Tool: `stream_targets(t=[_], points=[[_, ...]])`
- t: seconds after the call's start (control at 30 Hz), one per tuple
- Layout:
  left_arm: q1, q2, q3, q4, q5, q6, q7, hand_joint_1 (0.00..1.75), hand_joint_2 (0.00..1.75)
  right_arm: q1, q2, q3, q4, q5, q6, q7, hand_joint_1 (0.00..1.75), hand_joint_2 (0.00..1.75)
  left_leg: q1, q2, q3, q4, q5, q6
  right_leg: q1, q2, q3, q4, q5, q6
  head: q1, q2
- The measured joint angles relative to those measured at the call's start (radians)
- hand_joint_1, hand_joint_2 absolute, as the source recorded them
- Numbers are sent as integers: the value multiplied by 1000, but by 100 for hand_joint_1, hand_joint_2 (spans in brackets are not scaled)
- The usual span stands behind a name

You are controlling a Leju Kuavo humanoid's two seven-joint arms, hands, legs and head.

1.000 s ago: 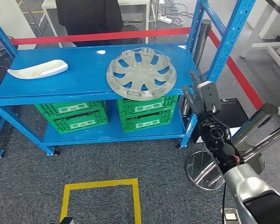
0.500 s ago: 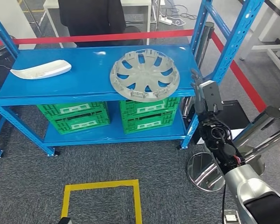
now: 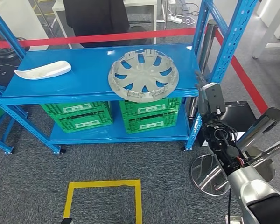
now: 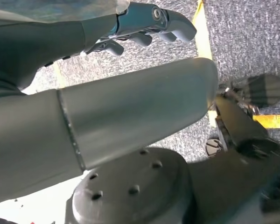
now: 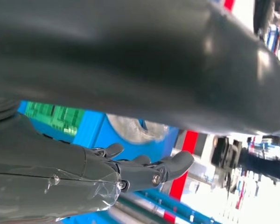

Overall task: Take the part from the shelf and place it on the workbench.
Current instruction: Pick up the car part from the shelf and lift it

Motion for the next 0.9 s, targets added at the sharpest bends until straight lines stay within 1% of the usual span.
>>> stream_targets(t=[0.03, 0.07, 0.1, 0.13, 0.17, 0.2, 0.23, 0.27, 0.3, 0.33, 0.4, 0.7, 0.9], points=[[0, 0, 0, 0, 0, 1, 0, 0, 0, 1, 0, 0, 0, -1, 1, -1, 0, 0, -2, 2, -39, 82, -35, 1, 4, -3, -1, 0, 0, -4, 0, 0], [0, 0, 0, 0, 0, 2, 0, 0, 0, 3, 0, -1, 0, -2, 2, -3, 0, 0, -3, 3, -73, 149, -58, 3, 9, -5, -1, 0, -1, -6, 0, 0], [1, 0, -1, 0, 0, 2, 0, 0, 0, 4, 0, 0, 0, -2, 4, -6, 0, 0, -6, 3, -89, 181, -61, 6, 13, -7, -1, 0, -1, -8, 0, 0], [1, 0, -1, 0, 0, 2, 0, 0, 0, 5, 0, 0, 0, -3, 5, -8, 0, 0, -9, 3, -84, 169, -46, 13, 18, -9, 0, 0, -2, -10, 0, 0], [1, 1, -1, 0, 0, 3, 0, 0, 0, 5, 0, 0, -1, -3, 6, -10, 0, 0, -14, 3, -56, 112, -13, 22, 21, -9, 3, 0, -3, -11, 0, 0], [1, 1, -1, 0, 0, 3, 0, 0, 0, 5, 0, 0, -2, -4, 7, -12, 0, 0, -20, 4, -16, 32, 23, 34, 24, -10, 5, 0, -5, -12, 0, 0], [1, 3, -1, 0, 0, 3, 0, 0, 0, 4, 0, 0, -3, -4, 7, -12, 0, 0, -26, 7, 22, -43, 50, 44, 28, -10, 6, 0, -6, -12, -1, 0], [0, 4, -1, 0, 0, 4, 0, 0, 0, 3, 0, -1, -4, -5, 7, -13, 0, 0, -32, 11, 49, -98, 67, 51, 30, -10, 7, 0, -8, -10, -1, 0], [-1, 4, -1, 0, 0, 4, 0, 0, 0, 3, 0, -1, -4, -5, 7, -13, 0, 0, -34, 14, 62, -125, 72, 49, 33, -10, 6, 2, -11, -12, -1, 0], [-2, 4, -2, 0, 0, 4, 0, 0, 0, 3, 0, -1, -4, -6, 8, -13, 0, 0, -36, 16, 64, -132, 71, 44, 36, -10, 5, 4, -13, -14, -1, 0], [-1, 3, -2, 0, 0, 4, 0, 0, 0, 4, 0, -2, -4, -6, 9, -14, 0, 0, -36, 16, 65, -135, 72, 34, 36, -10, 5, 5, -14, -20, 0, 0], [0, 3, -3, 0, 0, 4, 0, 0, 0, 4, 0, -2, -5, -6, 14, -16, 0, 0, -38, 12, 63, -133, 70, 42, 34, -14, 10, -7, -9, -8, 1, 0], [0, 3, -4, 0, 1, 4, 0, 0, 0, 3, 0, -2, -5, -3, 18, -19, 0, 0, -38, 12, 64, -133, 71, 45, 32, -14, 10, -7, -8, -6, 1, 0]])
